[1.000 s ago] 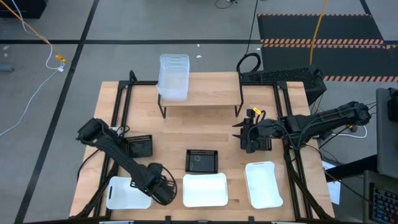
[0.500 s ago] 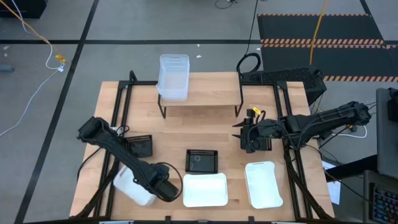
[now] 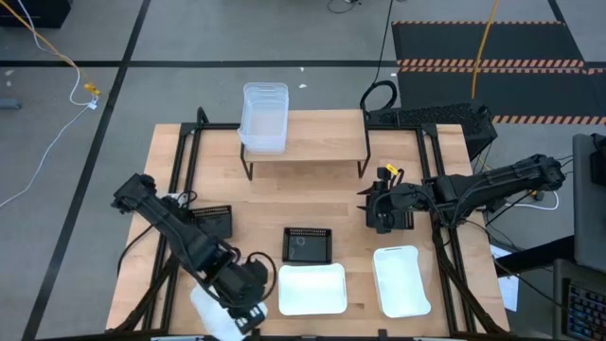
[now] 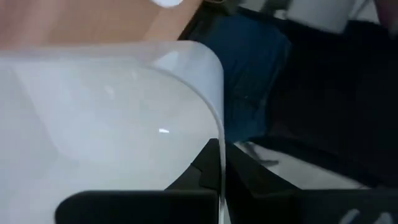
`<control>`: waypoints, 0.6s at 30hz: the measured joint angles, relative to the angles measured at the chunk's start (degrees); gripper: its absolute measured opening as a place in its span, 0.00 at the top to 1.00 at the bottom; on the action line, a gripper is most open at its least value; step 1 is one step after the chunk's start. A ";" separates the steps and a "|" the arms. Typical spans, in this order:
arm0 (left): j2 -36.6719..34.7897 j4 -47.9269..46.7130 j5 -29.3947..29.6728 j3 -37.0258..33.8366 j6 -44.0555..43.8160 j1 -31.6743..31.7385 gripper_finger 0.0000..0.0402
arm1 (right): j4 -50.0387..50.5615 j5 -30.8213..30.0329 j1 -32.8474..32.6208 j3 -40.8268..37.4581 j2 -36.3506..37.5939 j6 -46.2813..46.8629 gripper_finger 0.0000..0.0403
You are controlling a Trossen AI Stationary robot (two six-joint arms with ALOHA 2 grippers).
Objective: Stack baskets on shelf by color
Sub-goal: Put the left white bin on the shelf
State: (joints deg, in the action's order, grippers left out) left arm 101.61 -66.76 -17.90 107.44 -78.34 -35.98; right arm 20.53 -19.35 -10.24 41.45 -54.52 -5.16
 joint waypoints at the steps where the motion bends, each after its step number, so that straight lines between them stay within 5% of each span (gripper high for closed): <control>1: -0.03 -2.71 0.41 1.25 1.95 0.35 0.99 | 0.02 0.05 0.00 0.00 0.00 0.13 0.58; 9: 0.02 -18.03 6.49 6.59 10.52 7.53 1.00 | 0.49 0.13 0.00 0.00 0.00 1.50 0.58; 18: 0.06 -9.94 32.12 15.53 52.27 16.78 1.00 | -0.18 0.15 0.00 0.00 0.00 1.51 0.58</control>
State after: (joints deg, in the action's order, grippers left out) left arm 101.67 -76.71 14.23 122.97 -26.07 -19.19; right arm 20.35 -19.20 -10.24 41.45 -54.52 -3.65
